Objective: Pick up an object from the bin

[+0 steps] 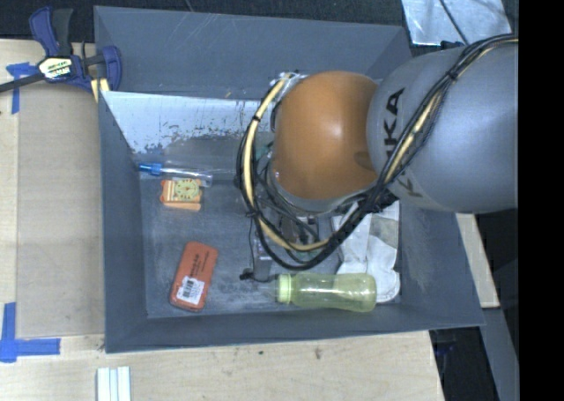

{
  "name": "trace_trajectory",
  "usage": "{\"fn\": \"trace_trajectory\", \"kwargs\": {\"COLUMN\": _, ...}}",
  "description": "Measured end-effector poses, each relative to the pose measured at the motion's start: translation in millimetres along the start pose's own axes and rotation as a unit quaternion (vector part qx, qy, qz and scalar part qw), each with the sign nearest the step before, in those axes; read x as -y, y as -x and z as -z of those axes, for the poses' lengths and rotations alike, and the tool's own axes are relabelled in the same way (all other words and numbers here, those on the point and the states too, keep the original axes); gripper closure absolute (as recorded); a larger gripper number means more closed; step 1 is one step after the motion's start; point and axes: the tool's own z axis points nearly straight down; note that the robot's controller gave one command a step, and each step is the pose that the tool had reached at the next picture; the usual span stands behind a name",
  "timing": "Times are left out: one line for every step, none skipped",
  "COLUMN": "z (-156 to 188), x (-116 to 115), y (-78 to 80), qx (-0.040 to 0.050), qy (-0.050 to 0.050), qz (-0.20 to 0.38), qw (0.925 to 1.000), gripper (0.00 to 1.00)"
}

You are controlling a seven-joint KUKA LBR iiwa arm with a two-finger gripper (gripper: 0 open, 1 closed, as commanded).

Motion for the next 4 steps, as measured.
{"fn": "trace_trajectory", "kwargs": {"z": 4.6, "x": 0.6, "y": 1.8, "qx": 0.0042, "qy": 0.001, "qz": -0.001, "qw": 1.0000, "gripper": 0.00}}
{"fn": "trace_trajectory", "kwargs": {"z": -17.5, "x": -10.0, "y": 0.2, "qx": 0.0069, "qy": 0.001, "qz": 0.041, "qw": 0.9991, "gripper": 0.00}}
{"fn": "trace_trajectory", "kwargs": {"z": -61.0, "x": -41.6, "y": -9.7, "qx": 0.0038, "qy": 0.000, "qz": 0.199, "qw": 0.9800, "gripper": 0.00}}
{"fn": "trace_trajectory", "kwargs": {"z": -51.1, "x": -54.6, "y": 1.2, "qx": 0.0040, "qy": 0.000, "qz": 0.276, "qw": 0.9613, "gripper": 0.00}}
